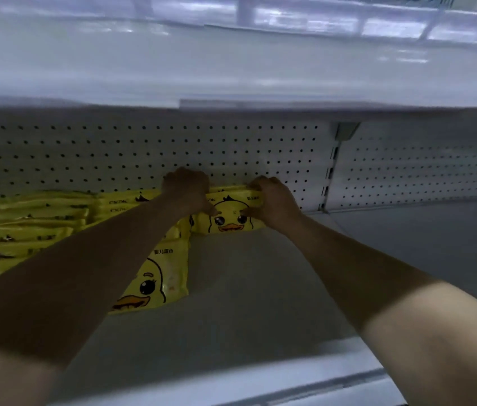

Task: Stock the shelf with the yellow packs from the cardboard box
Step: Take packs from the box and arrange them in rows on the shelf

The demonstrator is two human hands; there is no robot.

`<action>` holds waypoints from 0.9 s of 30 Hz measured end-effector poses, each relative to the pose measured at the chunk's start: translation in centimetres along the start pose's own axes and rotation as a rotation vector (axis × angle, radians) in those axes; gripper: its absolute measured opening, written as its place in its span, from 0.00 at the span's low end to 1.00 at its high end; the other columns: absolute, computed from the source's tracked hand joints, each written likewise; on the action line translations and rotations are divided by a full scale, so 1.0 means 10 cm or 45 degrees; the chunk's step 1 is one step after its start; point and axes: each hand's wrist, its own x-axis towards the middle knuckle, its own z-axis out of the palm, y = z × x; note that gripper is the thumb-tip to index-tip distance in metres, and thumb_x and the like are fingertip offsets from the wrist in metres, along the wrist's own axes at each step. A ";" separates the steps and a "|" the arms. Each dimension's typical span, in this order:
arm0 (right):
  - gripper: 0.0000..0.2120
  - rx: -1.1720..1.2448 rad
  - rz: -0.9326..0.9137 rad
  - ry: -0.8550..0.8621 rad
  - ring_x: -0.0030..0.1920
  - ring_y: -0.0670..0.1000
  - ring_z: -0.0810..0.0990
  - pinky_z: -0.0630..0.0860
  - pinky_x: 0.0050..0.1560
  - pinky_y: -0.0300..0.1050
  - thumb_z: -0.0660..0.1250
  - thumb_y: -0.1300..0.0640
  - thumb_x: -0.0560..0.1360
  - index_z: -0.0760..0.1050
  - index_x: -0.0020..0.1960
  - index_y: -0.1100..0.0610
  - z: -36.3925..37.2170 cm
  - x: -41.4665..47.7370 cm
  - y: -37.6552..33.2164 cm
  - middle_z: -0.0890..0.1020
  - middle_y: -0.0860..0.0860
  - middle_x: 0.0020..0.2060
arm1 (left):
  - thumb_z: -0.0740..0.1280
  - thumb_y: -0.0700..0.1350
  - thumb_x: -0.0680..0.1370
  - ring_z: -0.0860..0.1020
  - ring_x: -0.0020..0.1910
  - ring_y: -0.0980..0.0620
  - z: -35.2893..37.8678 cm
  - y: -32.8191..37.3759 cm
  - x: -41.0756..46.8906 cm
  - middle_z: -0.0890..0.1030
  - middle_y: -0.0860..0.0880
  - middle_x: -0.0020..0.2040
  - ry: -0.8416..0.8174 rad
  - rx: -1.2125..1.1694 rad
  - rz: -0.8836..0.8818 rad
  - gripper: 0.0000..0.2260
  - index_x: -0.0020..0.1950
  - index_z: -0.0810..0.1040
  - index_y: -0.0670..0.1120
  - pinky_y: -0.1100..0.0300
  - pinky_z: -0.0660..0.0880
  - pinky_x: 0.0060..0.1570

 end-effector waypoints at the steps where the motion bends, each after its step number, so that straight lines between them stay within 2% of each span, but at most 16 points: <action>1: 0.36 -0.005 0.027 0.013 0.57 0.57 0.76 0.74 0.53 0.46 0.81 0.49 0.65 0.71 0.68 0.55 -0.01 -0.01 -0.03 0.74 0.57 0.59 | 0.75 0.66 0.65 0.75 0.59 0.43 -0.01 -0.01 0.00 0.79 0.46 0.57 0.017 0.007 -0.003 0.30 0.60 0.78 0.49 0.50 0.74 0.56; 4: 0.37 -0.003 0.098 0.072 0.60 0.57 0.75 0.72 0.50 0.44 0.80 0.49 0.67 0.69 0.71 0.54 -0.06 -0.08 -0.15 0.73 0.57 0.62 | 0.75 0.64 0.67 0.74 0.60 0.42 -0.02 -0.03 -0.05 0.78 0.45 0.57 0.042 0.006 -0.039 0.28 0.59 0.77 0.49 0.51 0.75 0.55; 6: 0.37 -0.029 0.137 0.117 0.63 0.56 0.74 0.75 0.56 0.49 0.79 0.47 0.68 0.67 0.73 0.52 -0.13 -0.16 -0.23 0.72 0.56 0.66 | 0.75 0.62 0.68 0.76 0.58 0.44 0.00 -0.04 -0.09 0.78 0.47 0.57 0.057 -0.087 -0.040 0.28 0.61 0.76 0.48 0.54 0.73 0.51; 8: 0.36 -0.071 0.150 0.118 0.65 0.56 0.73 0.76 0.60 0.54 0.77 0.47 0.70 0.67 0.73 0.52 -0.22 -0.26 -0.33 0.72 0.55 0.68 | 0.75 0.58 0.70 0.75 0.61 0.43 -0.04 -0.03 -0.18 0.77 0.46 0.60 0.065 -0.270 -0.026 0.28 0.64 0.73 0.46 0.53 0.70 0.54; 10: 0.34 -0.089 0.155 0.082 0.66 0.56 0.73 0.76 0.61 0.54 0.76 0.49 0.71 0.68 0.73 0.52 -0.35 -0.38 -0.41 0.74 0.55 0.67 | 0.75 0.59 0.70 0.73 0.64 0.42 -0.14 -0.03 -0.29 0.76 0.45 0.63 0.121 -0.352 0.008 0.30 0.66 0.72 0.46 0.51 0.69 0.61; 12: 0.32 -0.096 0.149 0.049 0.66 0.57 0.74 0.75 0.61 0.53 0.75 0.50 0.71 0.68 0.73 0.52 -0.47 -0.52 -0.48 0.76 0.55 0.66 | 0.75 0.62 0.68 0.71 0.65 0.41 -0.27 -0.03 -0.43 0.75 0.44 0.65 0.145 -0.389 0.017 0.33 0.67 0.72 0.48 0.49 0.70 0.63; 17: 0.30 -0.143 0.133 0.007 0.61 0.57 0.75 0.76 0.58 0.52 0.75 0.50 0.72 0.69 0.71 0.50 -0.75 -0.99 -0.75 0.78 0.56 0.61 | 0.77 0.59 0.68 0.72 0.63 0.43 -0.53 0.00 -1.02 0.73 0.44 0.65 0.084 -0.674 -0.011 0.35 0.68 0.70 0.45 0.52 0.73 0.58; 20: 0.32 -0.195 0.080 -0.069 0.62 0.58 0.74 0.75 0.59 0.51 0.74 0.48 0.73 0.66 0.73 0.50 -0.94 -1.34 -0.99 0.76 0.56 0.62 | 0.78 0.58 0.67 0.72 0.64 0.44 -0.61 -0.03 -1.56 0.72 0.44 0.66 0.090 -0.787 -0.089 0.34 0.67 0.71 0.46 0.53 0.74 0.58; 23: 0.34 -0.314 0.051 -0.180 0.66 0.59 0.73 0.74 0.62 0.49 0.73 0.46 0.73 0.65 0.75 0.49 -1.10 -1.77 -1.29 0.74 0.56 0.66 | 0.77 0.59 0.68 0.74 0.63 0.44 -0.71 -0.08 -2.22 0.74 0.46 0.65 0.116 -0.734 -0.229 0.32 0.67 0.72 0.49 0.54 0.74 0.56; 27: 0.34 -0.411 -0.033 -0.270 0.66 0.60 0.73 0.75 0.62 0.52 0.74 0.43 0.72 0.68 0.73 0.53 -1.11 -2.46 -1.63 0.74 0.56 0.66 | 0.74 0.63 0.68 0.75 0.58 0.43 -0.70 -0.17 -3.21 0.77 0.45 0.61 0.088 -0.508 -0.385 0.31 0.64 0.74 0.47 0.50 0.77 0.55</action>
